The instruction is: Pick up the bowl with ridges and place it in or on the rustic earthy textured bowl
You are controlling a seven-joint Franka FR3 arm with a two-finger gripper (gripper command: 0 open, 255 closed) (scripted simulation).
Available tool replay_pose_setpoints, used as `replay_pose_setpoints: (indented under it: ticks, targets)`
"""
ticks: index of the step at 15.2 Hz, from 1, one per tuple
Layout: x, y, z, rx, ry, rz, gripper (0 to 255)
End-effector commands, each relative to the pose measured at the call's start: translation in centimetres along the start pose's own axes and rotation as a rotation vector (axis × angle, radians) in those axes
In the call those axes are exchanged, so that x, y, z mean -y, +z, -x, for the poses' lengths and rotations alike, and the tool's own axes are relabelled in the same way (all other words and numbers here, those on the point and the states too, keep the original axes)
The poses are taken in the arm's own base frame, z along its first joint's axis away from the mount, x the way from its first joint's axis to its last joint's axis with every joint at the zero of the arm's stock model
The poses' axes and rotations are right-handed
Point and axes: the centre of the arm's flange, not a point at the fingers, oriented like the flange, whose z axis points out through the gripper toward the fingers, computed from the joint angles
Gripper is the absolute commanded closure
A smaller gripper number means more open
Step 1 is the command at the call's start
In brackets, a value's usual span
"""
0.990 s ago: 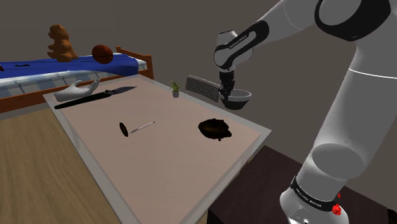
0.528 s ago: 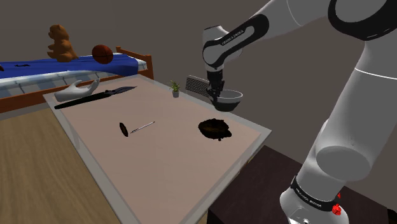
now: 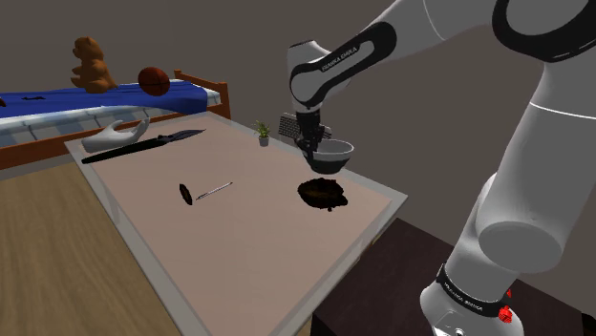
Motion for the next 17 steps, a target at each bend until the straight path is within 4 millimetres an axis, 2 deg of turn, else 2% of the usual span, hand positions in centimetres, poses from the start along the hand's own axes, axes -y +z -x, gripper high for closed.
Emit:
replay_pose_setpoints:
  ticks: [1,17]
  targets:
    - [0.3,1.0,-0.1,-0.001,0.0,0.0,255]
    - [1.6,9.5,-0.8,-0.001,0.0,0.0,255]
